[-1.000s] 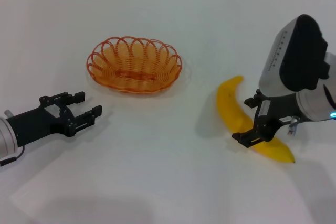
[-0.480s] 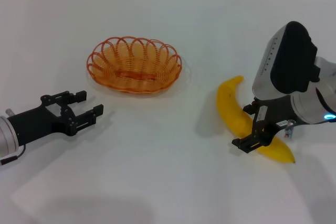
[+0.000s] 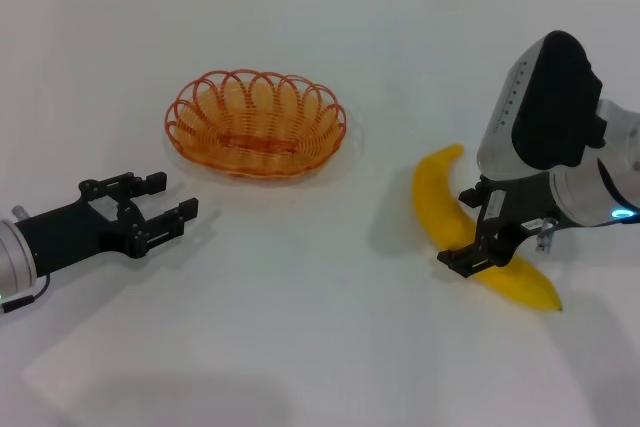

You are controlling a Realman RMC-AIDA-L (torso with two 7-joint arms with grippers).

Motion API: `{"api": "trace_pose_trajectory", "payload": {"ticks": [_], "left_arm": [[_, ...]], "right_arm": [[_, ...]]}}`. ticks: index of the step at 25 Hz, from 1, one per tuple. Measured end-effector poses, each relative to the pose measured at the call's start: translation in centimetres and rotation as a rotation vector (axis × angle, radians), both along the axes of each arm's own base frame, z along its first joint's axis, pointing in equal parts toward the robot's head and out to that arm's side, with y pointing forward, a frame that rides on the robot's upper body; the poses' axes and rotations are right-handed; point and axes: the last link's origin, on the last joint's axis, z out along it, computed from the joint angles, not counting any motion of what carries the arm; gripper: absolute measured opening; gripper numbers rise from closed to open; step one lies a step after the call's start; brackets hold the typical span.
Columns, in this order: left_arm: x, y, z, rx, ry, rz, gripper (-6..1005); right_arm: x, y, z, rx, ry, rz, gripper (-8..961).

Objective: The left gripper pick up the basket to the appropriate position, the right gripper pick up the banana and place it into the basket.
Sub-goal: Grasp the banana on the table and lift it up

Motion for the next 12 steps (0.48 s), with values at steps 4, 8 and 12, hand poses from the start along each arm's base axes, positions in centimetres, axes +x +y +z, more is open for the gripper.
{"api": "trace_pose_trajectory", "payload": {"ticks": [4,8,12], "left_arm": [[0.0,0.0,0.0,0.0,-0.001,0.0,604],[0.0,0.0,0.0,-0.001,-0.001,-0.001,604],[0.0,0.0,0.0,-0.001,-0.001,0.0,604]], "right_arm": [[0.0,0.1,0.0,0.0,0.005,-0.006,825],[-0.1,0.1,0.1,0.001,0.007,-0.006,695],[-1.2,0.0,0.6,0.006,0.016,0.029,547]]}}
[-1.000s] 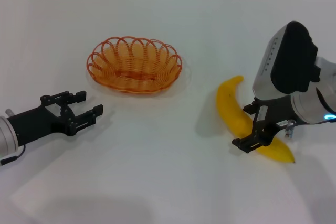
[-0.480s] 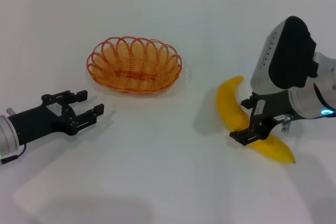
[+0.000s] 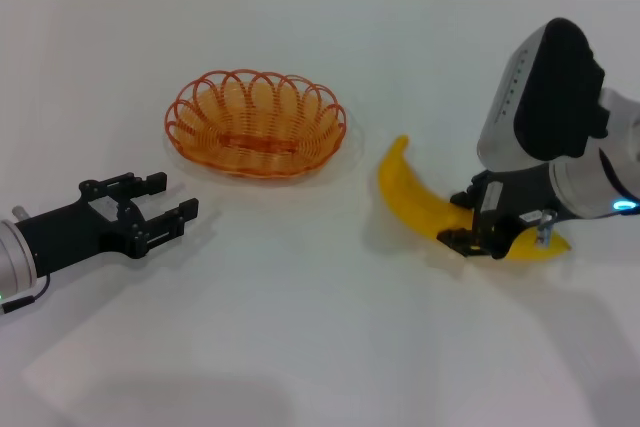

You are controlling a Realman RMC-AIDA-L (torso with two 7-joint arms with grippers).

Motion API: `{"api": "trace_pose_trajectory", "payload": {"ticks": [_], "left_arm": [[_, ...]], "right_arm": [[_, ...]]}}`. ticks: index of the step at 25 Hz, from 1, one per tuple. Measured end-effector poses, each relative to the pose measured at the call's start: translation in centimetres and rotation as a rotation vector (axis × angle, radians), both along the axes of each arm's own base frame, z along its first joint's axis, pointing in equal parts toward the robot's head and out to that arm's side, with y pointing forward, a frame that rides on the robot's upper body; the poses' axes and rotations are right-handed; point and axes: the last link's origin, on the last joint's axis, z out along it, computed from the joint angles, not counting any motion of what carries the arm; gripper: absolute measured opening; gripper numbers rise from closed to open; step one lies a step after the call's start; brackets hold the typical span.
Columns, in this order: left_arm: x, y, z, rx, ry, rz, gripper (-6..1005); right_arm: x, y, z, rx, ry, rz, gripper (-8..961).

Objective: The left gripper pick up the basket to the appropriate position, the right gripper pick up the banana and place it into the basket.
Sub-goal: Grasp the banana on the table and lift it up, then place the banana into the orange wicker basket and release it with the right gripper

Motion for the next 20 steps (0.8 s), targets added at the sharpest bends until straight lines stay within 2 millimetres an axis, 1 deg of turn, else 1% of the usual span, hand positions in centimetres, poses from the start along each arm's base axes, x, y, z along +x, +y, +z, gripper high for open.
{"api": "trace_pose_trajectory", "payload": {"ticks": [1,3,11,17,20], "left_arm": [[0.0,0.0,0.0,0.0,0.0,0.0,604],[0.0,0.0,0.0,0.0,-0.001,0.0,604],[0.1,0.0,0.0,-0.001,-0.007,-0.004,604],[0.3,0.1,0.0,-0.001,-0.013,-0.01,604],[0.4,0.2,0.0,-0.001,-0.013,-0.013,604]], "right_arm": [[0.0,0.0,0.0,0.0,0.0,0.0,516],[-0.8,-0.1,0.5,0.016,0.009,0.03,454],[-3.3,0.1,1.7,0.053,0.033,0.146,456],[-6.3,0.7,0.8,0.03,0.115,0.287,458],[-7.8,1.3,0.0,0.033,0.127,0.345,459]]}}
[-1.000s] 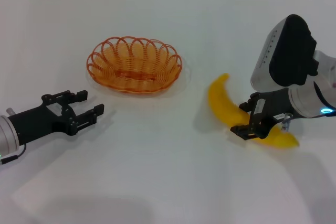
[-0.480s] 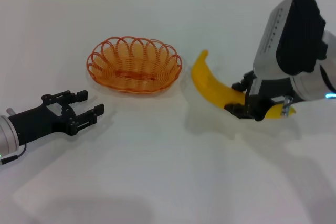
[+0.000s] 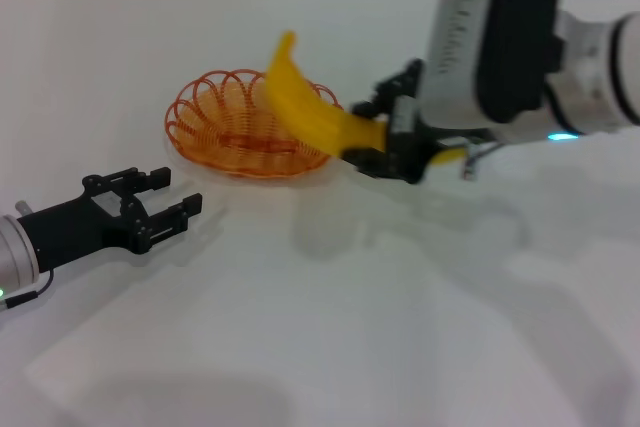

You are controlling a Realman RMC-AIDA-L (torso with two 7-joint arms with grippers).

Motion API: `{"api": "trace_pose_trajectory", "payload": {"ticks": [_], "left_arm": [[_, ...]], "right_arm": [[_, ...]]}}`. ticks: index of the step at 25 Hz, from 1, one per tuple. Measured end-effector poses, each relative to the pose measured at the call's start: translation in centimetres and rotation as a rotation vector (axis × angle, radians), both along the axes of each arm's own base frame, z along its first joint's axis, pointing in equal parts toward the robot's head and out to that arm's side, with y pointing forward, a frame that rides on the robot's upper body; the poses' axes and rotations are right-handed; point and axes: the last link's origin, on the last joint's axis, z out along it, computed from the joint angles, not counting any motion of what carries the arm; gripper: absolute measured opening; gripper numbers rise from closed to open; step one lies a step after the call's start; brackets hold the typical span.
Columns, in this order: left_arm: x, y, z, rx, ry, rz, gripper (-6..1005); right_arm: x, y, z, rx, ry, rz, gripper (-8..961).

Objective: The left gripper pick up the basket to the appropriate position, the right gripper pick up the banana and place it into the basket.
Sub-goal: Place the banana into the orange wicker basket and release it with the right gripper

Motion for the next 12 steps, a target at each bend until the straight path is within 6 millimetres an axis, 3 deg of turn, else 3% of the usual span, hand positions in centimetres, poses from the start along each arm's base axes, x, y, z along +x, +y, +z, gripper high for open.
{"api": "trace_pose_trajectory", "payload": {"ticks": [5,12], "left_arm": [[0.2,0.2,0.0,-0.003,0.003,-0.009,604],[0.3,0.3,0.0,-0.003,0.002,-0.011,604]], "right_arm": [[-2.2,1.0,-2.1,0.021,0.013,0.1,461],[-3.6,3.0,-5.6,0.028,-0.008,0.178,463]]}}
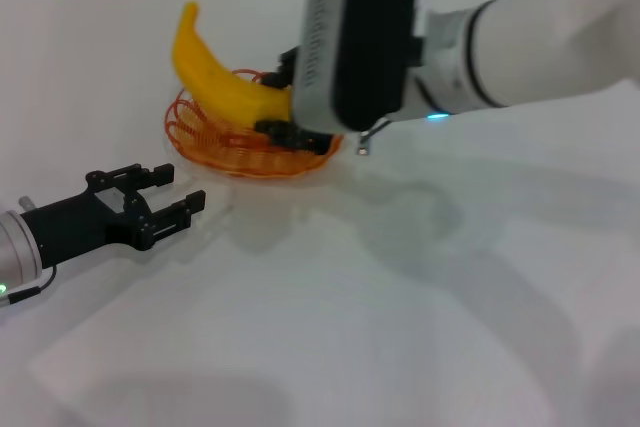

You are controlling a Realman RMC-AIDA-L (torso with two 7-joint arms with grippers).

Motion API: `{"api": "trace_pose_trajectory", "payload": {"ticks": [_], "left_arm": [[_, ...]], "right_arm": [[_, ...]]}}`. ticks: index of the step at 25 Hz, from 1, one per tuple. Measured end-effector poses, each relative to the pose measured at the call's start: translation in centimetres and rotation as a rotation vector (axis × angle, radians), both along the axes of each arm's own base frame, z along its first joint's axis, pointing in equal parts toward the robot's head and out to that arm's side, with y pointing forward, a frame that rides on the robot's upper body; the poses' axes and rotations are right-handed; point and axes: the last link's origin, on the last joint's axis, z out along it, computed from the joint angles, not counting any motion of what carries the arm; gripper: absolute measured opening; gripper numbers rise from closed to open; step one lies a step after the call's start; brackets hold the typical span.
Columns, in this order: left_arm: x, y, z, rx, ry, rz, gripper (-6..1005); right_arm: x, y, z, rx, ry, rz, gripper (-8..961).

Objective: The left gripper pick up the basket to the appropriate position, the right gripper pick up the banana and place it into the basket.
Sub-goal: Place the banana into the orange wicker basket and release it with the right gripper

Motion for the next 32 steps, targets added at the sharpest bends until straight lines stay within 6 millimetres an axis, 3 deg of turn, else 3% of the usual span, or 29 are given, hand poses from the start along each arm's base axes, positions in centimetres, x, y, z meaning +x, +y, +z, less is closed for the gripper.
{"api": "trace_pose_trajectory", "payload": {"ticks": [5,26,32], "left_arm": [[0.3,0.2,-0.1,-0.005,-0.002,-0.007,604],[0.6,0.5,-0.3,-0.012,-0.001,-0.018,604],[0.5,0.4,-0.3,-0.01,-0.001,-0.016,604]], "right_arm": [[0.4,0.8,-1.9,0.015,-0.022,0.02,465],[1.0,1.4,-2.8,0.029,-0.034,0.025,471],[0.9,1.2,-2.7,0.035,-0.015,0.02,625]]}}
